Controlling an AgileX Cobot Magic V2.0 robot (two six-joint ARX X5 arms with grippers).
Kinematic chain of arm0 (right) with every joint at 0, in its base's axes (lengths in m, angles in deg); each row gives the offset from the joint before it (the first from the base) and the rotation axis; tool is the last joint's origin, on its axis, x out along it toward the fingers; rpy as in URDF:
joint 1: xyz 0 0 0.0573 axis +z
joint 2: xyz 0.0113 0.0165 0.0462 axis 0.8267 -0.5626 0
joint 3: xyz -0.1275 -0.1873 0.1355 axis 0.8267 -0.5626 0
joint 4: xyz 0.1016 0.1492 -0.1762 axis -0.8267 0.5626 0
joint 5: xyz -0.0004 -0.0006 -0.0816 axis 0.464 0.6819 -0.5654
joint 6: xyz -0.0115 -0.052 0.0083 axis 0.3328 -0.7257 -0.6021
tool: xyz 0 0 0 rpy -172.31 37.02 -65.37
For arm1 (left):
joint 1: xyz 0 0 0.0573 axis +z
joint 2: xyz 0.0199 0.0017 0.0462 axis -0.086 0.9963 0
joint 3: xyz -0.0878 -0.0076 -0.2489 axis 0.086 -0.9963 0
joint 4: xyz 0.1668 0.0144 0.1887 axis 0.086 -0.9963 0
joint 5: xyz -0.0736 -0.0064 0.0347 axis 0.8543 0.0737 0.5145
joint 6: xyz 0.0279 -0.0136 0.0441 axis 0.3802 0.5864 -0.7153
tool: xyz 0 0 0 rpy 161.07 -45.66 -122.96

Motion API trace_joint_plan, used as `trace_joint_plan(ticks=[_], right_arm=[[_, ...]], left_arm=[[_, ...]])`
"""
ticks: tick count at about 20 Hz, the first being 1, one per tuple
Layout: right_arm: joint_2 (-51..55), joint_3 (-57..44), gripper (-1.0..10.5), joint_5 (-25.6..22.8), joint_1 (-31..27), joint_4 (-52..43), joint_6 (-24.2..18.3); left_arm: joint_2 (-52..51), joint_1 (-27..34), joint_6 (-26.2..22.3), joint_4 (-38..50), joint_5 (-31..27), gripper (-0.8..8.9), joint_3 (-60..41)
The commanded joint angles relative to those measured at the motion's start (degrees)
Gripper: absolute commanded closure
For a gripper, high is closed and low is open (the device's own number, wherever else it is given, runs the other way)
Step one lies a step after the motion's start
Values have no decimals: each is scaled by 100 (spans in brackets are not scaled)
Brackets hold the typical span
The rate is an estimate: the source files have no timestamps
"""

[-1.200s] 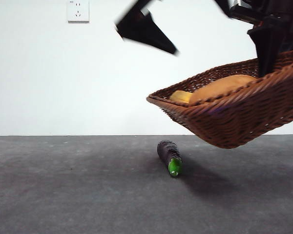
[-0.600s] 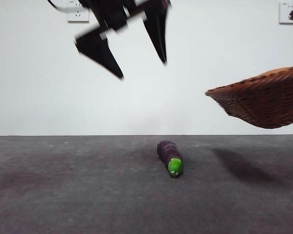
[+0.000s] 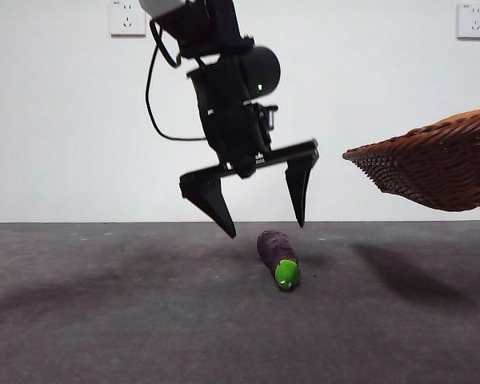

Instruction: Help me put the vegetables on the table into the basket

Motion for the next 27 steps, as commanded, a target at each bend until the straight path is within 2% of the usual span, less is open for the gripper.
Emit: trace_joint_plan(ticks=[1, 5, 7, 8, 12, 15, 17, 21, 24, 27], right_arm=[[9, -20, 963, 81, 0, -17, -42], [9, -20, 963, 81, 0, 2, -42], [9, -20, 963, 81, 0, 7, -42], [9, -20, 963, 81, 0, 7, -42], [9, -20, 963, 81, 0, 33, -42], [9, -20, 963, 81, 0, 46, -44], [9, -20, 963, 81, 0, 57, -44], [9, -20, 963, 81, 0, 66, -39], [9, -20, 963, 81, 39, 66, 7], [9, -20, 963, 4, 321, 15, 197]], left_arm=[[179, 31, 72, 33, 20, 248, 7], [326, 52, 72, 157, 22, 260, 7], [339, 52, 52, 140, 20, 420, 7], [361, 52, 50, 138, 22, 457, 7], [435, 52, 55, 129, 129, 484, 7], [435, 52, 48, 162, 129, 728, 7], [435, 70, 7, 160, 127, 811, 7], [166, 140, -238, 13, 321, 820, 9], [-498, 177, -527, -122, 317, 820, 9], [-1349, 151, -695, -136, 319, 819, 9]])
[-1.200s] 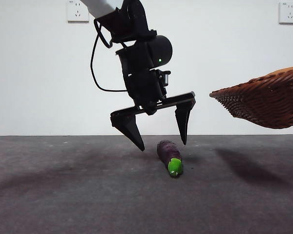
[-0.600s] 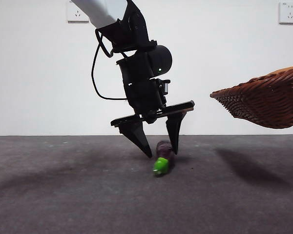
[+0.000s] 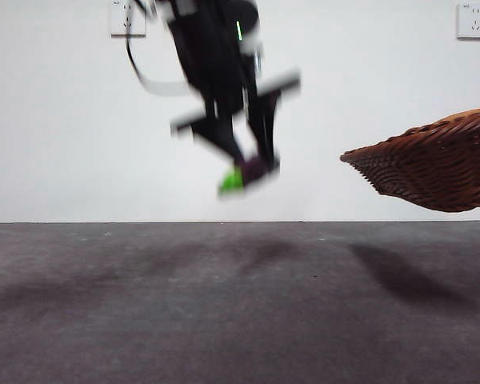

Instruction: Help me put the vegetables on the table into the basket

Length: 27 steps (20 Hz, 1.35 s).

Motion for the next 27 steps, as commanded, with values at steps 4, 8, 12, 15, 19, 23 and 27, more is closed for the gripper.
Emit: trace_joint_plan(ticks=[4, 8, 12, 15, 19, 23, 27], right_arm=[[7, -20, 963, 9, 861, -260, 468], [7, -20, 963, 573, 1576, -728, 813], [7, -20, 963, 717, 2020, -822, 968], [7, -20, 963, 719, 2173, -828, 970], [7, -20, 963, 949, 2208, -802, 970], [7, -20, 963, 944, 2208, -774, 968], [4, -20, 963, 485, 2199, -758, 994]], left_arm=[[-1226, -221, 2, -221, 839, 817, 7], [-1294, -284, 446, -363, 1541, 815, 4], [-1198, -271, 522, -605, 1539, 814, 2], [-1198, -271, 758, -595, 1644, 789, 2], [-1167, -291, 1010, -595, 1666, 409, 2], [-1161, -291, 1266, -317, 1672, 367, 2], [-1539, -179, 599, -529, 1606, 371, 4]])
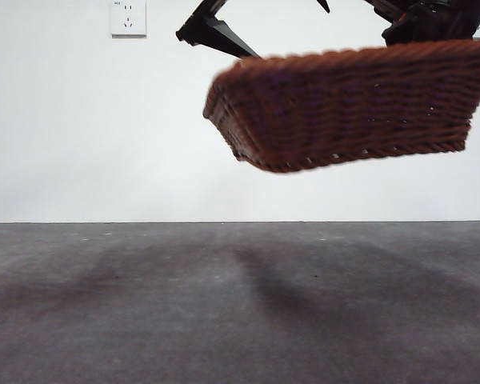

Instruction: Help me put the vegetables on the table into the basket

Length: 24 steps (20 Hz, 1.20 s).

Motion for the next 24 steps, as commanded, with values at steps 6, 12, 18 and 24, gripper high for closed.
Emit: trace_joint_plan(ticks=[6, 12, 18, 24], right_arm=[[-398, -20, 963, -365, -433, -514, 46], [-1644, 188, 963, 219, -1176, -807, -507], [-2632, 870, 963, 319, -1397, -824, -1113], [-3316, 1303, 963, 210, -1394, -914, -1152]], left_arm=[[-1359, -136, -2087, -2037, -1521, 820, -48], [-2710, -1405, -1895, -2039, -1519, 822, -68], [-3834, -2116, -1423, -2037, -1694, 822, -1429], [-5047, -2114, -533, -2037, -1698, 822, -3429]])
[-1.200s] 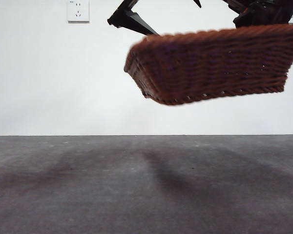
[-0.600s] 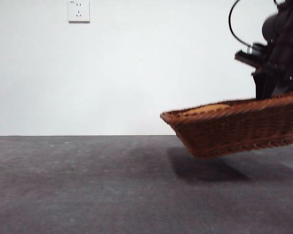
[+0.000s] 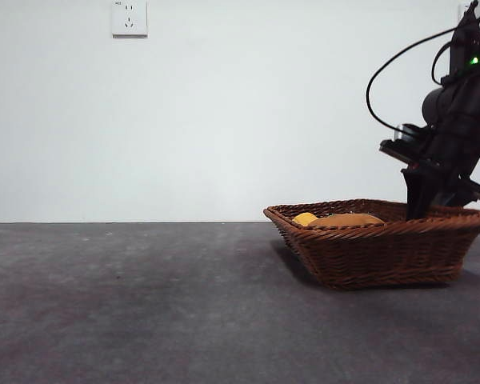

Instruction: Help me put the vegetables on the table into the basket

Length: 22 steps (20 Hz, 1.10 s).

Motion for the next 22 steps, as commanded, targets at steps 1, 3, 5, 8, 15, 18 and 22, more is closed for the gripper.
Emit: trace_joint_plan(ticks=[1, 3, 5, 8, 15, 18, 22], right_arm=[[-225, 9, 963, -72, 20, -72, -55], [-243, 9, 887, -90, 20, -175, -22], [-236, 11, 519, -140, 22, -234, 162], [-157, 13, 406, -175, 26, -48, 190], [2354, 13, 660, -693, 37, 667, 358], [3807, 13, 956, -697, 37, 835, 389], [5202, 13, 955, -907, 35, 1285, 417]], left_arm=[[-317, -17, 365, 22, 7, 822, -192], [-573, -17, 461, 22, -44, 822, -190], [-820, -13, 557, 22, -334, 822, -190], [-1143, -13, 501, 22, -605, 822, -190], [-1373, -13, 254, 22, -1508, 817, -190], [-1375, -15, 275, 24, -1421, 817, -190], [-1373, -13, 273, 24, -1423, 817, -190]])
